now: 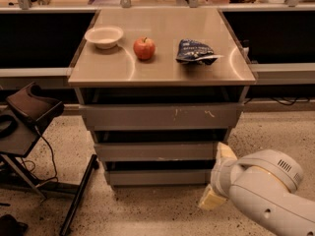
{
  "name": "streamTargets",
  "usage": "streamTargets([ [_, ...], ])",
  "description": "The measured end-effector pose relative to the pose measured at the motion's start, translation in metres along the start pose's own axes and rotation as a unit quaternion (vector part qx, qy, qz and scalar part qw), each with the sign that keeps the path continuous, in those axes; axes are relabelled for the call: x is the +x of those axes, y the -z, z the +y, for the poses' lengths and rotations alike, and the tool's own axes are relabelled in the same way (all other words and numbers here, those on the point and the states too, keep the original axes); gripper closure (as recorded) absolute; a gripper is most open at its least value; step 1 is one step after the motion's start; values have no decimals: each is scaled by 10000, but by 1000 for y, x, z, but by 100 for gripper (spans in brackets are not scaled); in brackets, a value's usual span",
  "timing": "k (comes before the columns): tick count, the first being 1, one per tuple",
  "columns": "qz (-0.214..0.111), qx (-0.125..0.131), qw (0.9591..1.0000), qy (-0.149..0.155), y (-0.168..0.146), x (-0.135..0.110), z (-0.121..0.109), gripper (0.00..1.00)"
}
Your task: Open middle drawer
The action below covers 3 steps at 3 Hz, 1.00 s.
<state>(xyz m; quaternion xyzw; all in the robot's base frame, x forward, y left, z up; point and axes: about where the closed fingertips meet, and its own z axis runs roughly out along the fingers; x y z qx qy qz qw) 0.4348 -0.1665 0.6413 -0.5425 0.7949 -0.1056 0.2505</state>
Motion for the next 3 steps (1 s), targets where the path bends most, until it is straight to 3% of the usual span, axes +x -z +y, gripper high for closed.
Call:
streamTargets([
  [1, -545, 568, 9968, -172, 4, -23, -32, 0],
  [2, -825, 916, 9916, -402, 10, -34, -54, 0],
  [3, -980, 1102, 9868, -674, 10, -41, -66, 0],
])
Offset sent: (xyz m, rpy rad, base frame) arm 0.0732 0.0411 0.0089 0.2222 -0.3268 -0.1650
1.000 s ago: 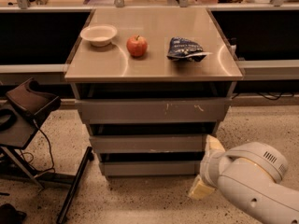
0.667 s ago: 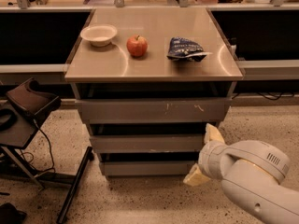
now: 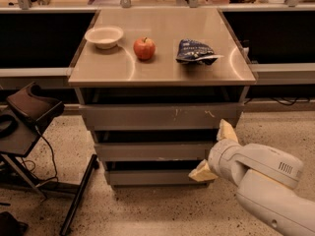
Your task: Open middle drawer
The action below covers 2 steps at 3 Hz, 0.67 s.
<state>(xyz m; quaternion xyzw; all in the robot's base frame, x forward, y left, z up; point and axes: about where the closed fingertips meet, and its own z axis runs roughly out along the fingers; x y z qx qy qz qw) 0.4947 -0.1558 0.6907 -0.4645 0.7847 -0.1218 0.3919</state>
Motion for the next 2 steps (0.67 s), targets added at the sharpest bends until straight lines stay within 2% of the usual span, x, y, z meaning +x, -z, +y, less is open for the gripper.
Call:
streamTargets([
  [2, -113, 204, 9994, -266, -17, -8, 5, 0],
])
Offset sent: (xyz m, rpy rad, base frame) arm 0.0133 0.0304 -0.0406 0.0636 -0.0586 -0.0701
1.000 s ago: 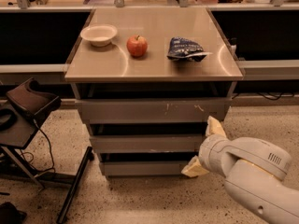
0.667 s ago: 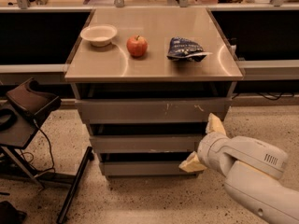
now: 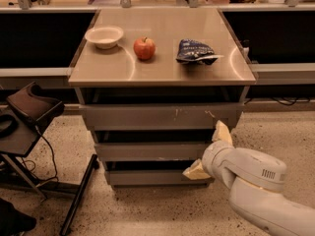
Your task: Open middle drawer
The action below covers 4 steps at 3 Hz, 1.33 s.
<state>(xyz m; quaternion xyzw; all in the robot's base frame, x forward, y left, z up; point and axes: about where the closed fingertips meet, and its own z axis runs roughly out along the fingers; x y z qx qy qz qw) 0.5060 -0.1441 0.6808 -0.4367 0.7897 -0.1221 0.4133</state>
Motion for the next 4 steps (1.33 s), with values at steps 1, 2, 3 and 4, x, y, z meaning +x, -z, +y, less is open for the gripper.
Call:
streamTargets([
  [1, -56, 121, 9998, -125, -22, 0, 24, 0],
  [2, -56, 121, 9998, -125, -22, 0, 24, 0],
  [3, -4, 12, 10000, -24, -22, -1, 28, 0],
  [4, 139, -167, 9995, -217, -38, 16, 40, 0],
])
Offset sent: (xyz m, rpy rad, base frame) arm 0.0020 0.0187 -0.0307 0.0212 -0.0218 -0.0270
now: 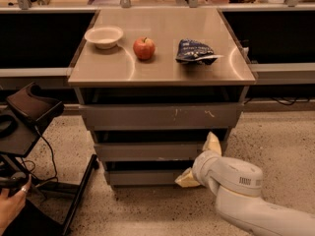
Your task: Open middle drawer
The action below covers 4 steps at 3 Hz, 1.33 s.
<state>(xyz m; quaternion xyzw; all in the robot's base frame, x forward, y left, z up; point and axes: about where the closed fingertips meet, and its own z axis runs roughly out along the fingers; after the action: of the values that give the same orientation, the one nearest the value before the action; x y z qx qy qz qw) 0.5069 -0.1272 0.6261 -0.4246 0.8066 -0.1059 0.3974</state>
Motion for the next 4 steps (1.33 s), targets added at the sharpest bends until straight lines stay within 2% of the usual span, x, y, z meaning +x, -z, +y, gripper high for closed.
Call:
streamTargets([
  [1, 67, -198, 9998, -69, -61, 41, 21, 0],
  [2, 43, -208, 9998, -67, -63, 41, 20, 0],
  [3, -290, -285, 9992, -63, -80, 36, 7, 0],
  [4, -648, -349, 9972, -93, -82, 21, 0, 0],
])
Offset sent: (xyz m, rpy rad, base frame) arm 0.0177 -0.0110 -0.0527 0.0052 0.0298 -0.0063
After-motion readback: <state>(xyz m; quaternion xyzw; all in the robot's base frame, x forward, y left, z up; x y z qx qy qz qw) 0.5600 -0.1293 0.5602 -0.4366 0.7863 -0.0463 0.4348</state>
